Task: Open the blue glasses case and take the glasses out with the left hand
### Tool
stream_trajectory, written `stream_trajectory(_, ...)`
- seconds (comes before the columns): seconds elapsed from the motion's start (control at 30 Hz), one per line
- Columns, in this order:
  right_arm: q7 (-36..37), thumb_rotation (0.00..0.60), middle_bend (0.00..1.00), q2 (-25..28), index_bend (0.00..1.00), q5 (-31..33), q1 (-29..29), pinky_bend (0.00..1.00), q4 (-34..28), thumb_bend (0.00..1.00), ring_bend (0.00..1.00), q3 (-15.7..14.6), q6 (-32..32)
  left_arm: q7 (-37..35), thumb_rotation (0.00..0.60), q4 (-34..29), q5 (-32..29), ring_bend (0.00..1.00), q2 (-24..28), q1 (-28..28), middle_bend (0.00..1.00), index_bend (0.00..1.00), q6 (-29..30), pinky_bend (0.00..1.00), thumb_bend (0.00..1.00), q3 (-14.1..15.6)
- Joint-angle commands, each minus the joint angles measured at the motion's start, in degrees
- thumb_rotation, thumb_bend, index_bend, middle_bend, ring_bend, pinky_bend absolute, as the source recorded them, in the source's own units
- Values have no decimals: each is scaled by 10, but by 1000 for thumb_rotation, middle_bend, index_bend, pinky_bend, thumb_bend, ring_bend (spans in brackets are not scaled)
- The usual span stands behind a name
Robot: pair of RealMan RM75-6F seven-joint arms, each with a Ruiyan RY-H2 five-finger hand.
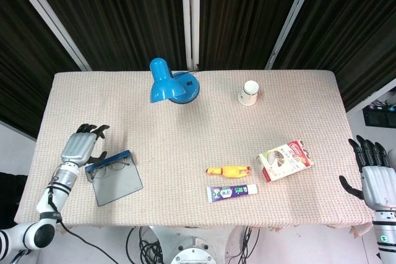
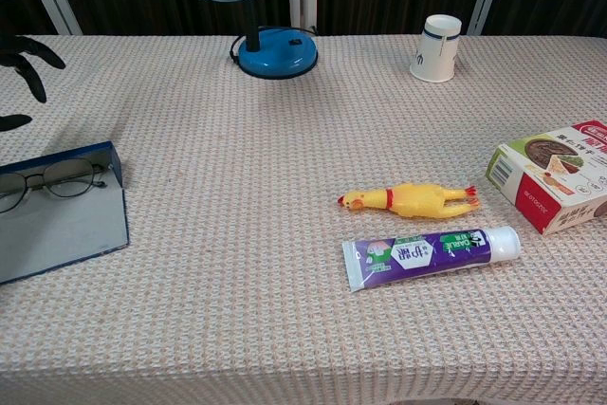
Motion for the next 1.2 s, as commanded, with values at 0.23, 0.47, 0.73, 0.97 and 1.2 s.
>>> stream_trajectory(0.23,-3,600,0,6,0,8,5,0,-9,212,0,7,-4,18,600,-10,-52,149,-41,26,310,156,24,98,343,-8)
stream_trajectory(0.47,-4,600,0,10,0,8,4,0,-15,213,0,6,-3,25,600,10,-57,148,-75,33,310,156,37,98,343,-12)
stream_trajectory(0.73,6,600,1,10,0,5,0,0,-11,218,0,6,4,25,600,9,-60,132,-83,39,285,157,30,96,343,-12)
stream_trajectory(0.97,7,600,1,10,0,6,0,0,-11,219,0,5,2,26,600,14,-65,132,-86,41,289,156,20,91,343,-12)
stream_trajectory(1.2,6,600,1,9,0,7,1,0,-11,219,0,5,-1,23,600,25,-60,132,-92,41,320,156,16,90,345,-15)
